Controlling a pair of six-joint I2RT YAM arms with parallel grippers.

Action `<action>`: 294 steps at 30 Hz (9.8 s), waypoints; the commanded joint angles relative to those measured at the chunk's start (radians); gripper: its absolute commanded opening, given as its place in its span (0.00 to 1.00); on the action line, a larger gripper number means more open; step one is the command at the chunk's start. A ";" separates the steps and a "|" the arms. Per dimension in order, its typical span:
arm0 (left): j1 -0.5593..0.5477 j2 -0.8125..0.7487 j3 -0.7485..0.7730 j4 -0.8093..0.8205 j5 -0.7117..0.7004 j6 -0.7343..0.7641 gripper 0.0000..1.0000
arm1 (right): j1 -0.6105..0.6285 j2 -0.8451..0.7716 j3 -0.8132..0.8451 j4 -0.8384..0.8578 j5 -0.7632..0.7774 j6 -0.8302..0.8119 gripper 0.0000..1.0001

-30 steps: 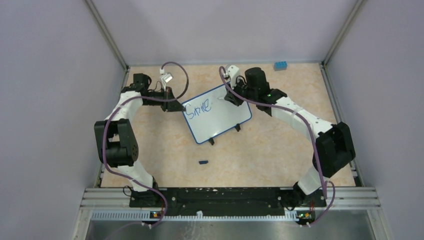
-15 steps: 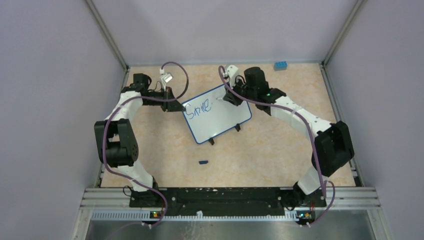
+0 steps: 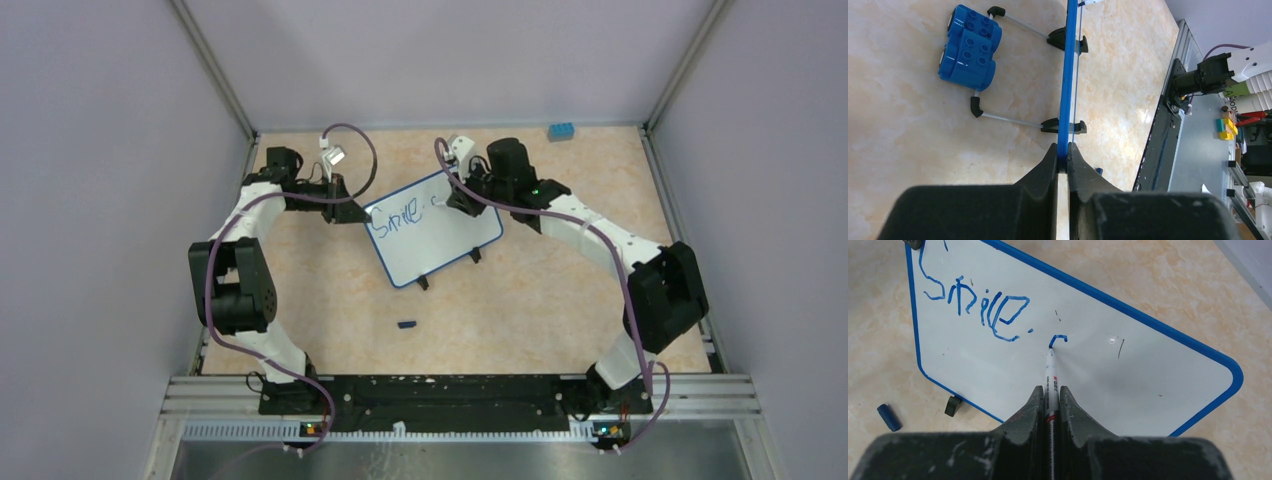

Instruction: Write a sentence on the whiteboard

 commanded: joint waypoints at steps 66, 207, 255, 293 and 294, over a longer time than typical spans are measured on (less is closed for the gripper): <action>-0.011 -0.019 0.029 0.005 -0.004 0.031 0.00 | -0.080 -0.023 0.043 -0.005 0.015 -0.027 0.00; -0.048 -0.058 0.012 0.003 -0.083 0.027 0.00 | -0.178 -0.106 -0.054 0.053 -0.237 0.090 0.00; -0.068 -0.055 0.013 0.002 -0.108 0.045 0.00 | -0.174 -0.091 -0.071 0.034 -0.126 0.049 0.00; -0.072 -0.047 0.028 -0.004 -0.105 0.047 0.00 | -0.162 -0.017 0.017 0.057 -0.074 0.067 0.00; -0.071 -0.046 0.029 -0.005 -0.105 0.047 0.00 | -0.159 -0.017 0.018 0.057 -0.075 0.067 0.00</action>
